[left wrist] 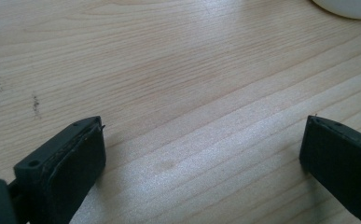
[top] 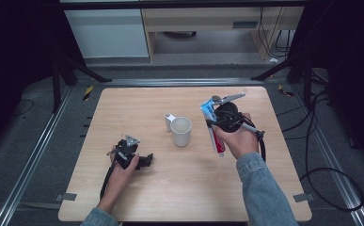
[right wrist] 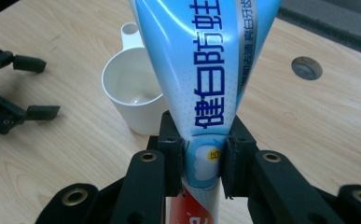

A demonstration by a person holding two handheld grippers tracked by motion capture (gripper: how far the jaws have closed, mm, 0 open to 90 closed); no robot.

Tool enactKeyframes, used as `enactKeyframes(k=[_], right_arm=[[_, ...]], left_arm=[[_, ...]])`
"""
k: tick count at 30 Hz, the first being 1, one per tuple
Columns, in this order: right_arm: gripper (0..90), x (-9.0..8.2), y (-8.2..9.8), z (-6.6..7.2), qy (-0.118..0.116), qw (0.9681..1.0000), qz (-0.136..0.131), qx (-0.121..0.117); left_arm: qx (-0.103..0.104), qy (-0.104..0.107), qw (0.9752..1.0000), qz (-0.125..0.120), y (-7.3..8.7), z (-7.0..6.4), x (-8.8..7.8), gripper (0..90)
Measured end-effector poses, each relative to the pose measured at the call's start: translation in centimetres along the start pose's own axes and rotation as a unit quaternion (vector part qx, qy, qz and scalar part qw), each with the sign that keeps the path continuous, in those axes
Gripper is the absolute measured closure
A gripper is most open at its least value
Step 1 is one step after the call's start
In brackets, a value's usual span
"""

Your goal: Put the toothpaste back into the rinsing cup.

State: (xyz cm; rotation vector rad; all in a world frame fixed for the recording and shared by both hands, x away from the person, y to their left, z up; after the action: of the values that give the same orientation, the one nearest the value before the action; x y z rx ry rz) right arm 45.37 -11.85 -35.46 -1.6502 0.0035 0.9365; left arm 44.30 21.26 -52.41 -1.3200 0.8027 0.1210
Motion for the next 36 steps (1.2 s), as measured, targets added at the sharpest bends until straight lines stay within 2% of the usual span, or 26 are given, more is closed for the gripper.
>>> enactKeyframes(k=[2,5,14,26,36], right_arm=[[73.0,-0.1,-0.1,0.0,0.003,1.0000,-0.009,0.000],[73.0,-0.3,-0.4,0.3,0.012,0.9996,-0.021,-0.013],[73.0,-0.7,-0.9,0.6,0.016,0.9988,-0.045,-0.007],[73.1,-1.7,-2.4,0.5,0.024,0.9950,-0.097,0.001],[73.2,-1.4,-2.8,0.1,0.023,0.9941,-0.106,0.003]], left_arm=[[0.000,0.000,1.0000,0.000,0.0,0.0,0.0,0.0],[0.000,0.000,1.0000,0.000,0.0,0.0,0.0,0.0],[0.000,0.001,1.0000,0.001,0.0,0.0,0.1,0.0],[0.001,0.001,1.0000,0.000,-0.1,0.0,0.1,0.0],[0.001,0.002,1.0000,0.000,-0.1,0.0,0.1,0.0]])
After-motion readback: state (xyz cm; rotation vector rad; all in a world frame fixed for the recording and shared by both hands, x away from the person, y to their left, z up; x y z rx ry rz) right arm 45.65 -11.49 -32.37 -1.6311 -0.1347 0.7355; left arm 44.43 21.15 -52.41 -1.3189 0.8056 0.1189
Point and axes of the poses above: each handheld gripper's, and its own axes: x roughly forward along the jaws, y roughly out of its underside, z roughly to its left, the point moved 2 cm from there along x, roughly forward along the jaws, and after that the axes turned 9 degrees about -z, right-handed, at the moved point
